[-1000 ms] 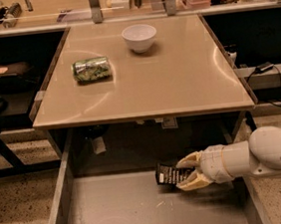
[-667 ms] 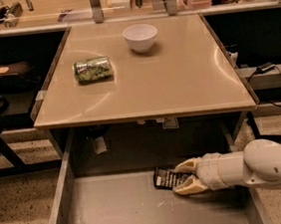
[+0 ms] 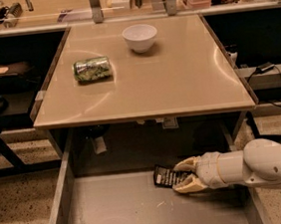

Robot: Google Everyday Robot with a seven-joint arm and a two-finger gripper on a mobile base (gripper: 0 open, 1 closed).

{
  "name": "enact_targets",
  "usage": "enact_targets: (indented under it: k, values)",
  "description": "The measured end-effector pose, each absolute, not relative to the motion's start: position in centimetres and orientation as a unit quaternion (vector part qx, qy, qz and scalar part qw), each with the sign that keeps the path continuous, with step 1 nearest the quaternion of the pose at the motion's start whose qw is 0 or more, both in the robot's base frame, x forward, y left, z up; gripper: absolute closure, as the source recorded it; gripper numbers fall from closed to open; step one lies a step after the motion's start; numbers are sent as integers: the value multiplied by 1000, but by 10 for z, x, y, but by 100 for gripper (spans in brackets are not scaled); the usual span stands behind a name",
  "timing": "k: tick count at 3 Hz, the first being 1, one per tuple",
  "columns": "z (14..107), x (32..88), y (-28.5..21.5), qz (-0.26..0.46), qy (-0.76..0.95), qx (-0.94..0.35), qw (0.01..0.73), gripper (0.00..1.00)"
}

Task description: Place rxbar chocolate into top drawer

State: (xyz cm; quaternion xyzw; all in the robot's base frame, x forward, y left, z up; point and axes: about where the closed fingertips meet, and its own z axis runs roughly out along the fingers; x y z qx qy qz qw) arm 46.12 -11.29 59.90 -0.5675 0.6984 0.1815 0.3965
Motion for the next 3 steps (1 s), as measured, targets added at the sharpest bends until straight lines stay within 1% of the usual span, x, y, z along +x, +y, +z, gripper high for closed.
enact_targets:
  k: [2, 3]
  values:
    - [599, 461, -113, 182, 698, -568, 396, 12]
    - [599, 461, -113, 182, 698, -568, 396, 0]
